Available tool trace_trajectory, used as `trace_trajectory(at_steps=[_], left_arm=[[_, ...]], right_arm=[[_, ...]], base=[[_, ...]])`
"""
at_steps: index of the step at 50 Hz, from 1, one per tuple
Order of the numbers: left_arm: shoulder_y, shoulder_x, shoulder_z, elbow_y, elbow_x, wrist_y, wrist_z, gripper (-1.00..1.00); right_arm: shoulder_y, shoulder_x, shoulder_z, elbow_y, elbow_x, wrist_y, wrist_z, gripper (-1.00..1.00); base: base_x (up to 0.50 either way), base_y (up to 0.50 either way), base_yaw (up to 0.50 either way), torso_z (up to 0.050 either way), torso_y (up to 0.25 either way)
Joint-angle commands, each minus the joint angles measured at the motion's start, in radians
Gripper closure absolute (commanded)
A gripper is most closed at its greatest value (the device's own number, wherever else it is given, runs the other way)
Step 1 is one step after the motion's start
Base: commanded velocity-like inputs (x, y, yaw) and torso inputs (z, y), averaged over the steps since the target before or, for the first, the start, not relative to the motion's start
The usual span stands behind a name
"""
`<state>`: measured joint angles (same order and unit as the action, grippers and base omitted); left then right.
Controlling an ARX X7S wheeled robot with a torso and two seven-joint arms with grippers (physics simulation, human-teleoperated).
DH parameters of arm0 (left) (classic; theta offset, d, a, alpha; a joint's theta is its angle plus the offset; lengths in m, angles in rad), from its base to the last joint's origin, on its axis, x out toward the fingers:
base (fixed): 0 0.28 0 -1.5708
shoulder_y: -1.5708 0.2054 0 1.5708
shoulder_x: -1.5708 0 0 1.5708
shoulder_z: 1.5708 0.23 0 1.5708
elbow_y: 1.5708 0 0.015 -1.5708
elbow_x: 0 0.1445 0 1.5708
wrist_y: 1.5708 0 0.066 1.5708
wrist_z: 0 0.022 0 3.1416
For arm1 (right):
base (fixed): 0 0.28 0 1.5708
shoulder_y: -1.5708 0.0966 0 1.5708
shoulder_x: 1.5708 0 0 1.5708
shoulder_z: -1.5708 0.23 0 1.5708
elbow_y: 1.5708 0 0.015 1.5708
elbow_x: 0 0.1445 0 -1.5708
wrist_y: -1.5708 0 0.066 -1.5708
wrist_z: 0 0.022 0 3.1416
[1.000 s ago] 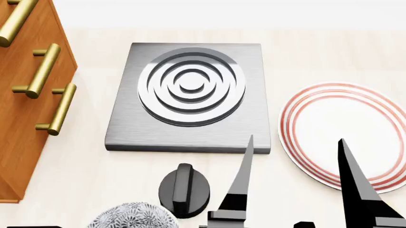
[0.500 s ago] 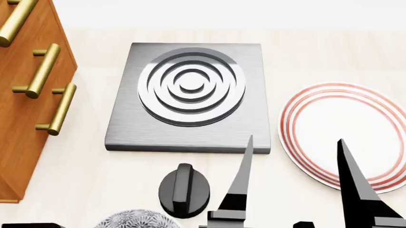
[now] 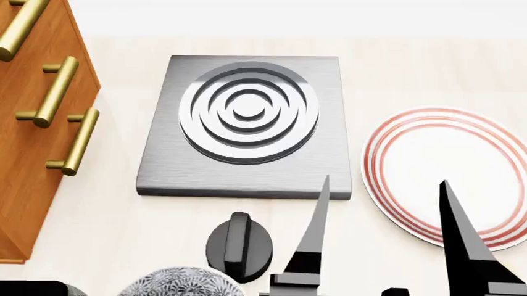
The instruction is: Put the bowl on the top of the cabinet.
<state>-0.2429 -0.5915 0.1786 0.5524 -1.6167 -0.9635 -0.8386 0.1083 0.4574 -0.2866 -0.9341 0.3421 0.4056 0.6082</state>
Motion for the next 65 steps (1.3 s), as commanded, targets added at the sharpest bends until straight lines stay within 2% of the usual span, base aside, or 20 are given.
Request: trace_trajectory(at_steps=[1,25,42,61,65], left_arm=[[-0.018,0.015,-0.038,0.031,-0.065,0.038,0.005,1.0],[-0.113,-0.002,-0.047,0.033,-0.157,0.056,-0.063,1.0],[-0.323,-0.027,-0.065,-0.044,-0.268,0.085,-0.145,1.0],[-0.479,-0.024,-0.046,-0.167,-0.263,0.091,-0.16,1.0],[-0.552,-0.013,-0.033,-0.226,-0.26,0.095,-0.173,1.0]], right_arm=[[0.001,-0.015,0.021,0.003,-0.018,-0.009,-0.026,-1.0],[0.004,-0.005,0.021,0.004,-0.008,-0.018,-0.016,-1.0],[0.005,0.004,0.024,0.0,0.001,-0.02,-0.006,-1.0],[0.009,0.015,0.021,-0.007,0.007,-0.019,0.005,-1.0],[0.01,0.014,0.013,-0.004,0.005,-0.021,0.006,-1.0]], base=[[0.0,0.0,0.0,0.0,0.0],[0.0,0.0,0.0,0.0,0.0],[0.0,0.0,0.0,0.0,0.0],[0.0,0.0,0.0,0.0,0.0],[0.0,0.0,0.0,0.0,0.0]])
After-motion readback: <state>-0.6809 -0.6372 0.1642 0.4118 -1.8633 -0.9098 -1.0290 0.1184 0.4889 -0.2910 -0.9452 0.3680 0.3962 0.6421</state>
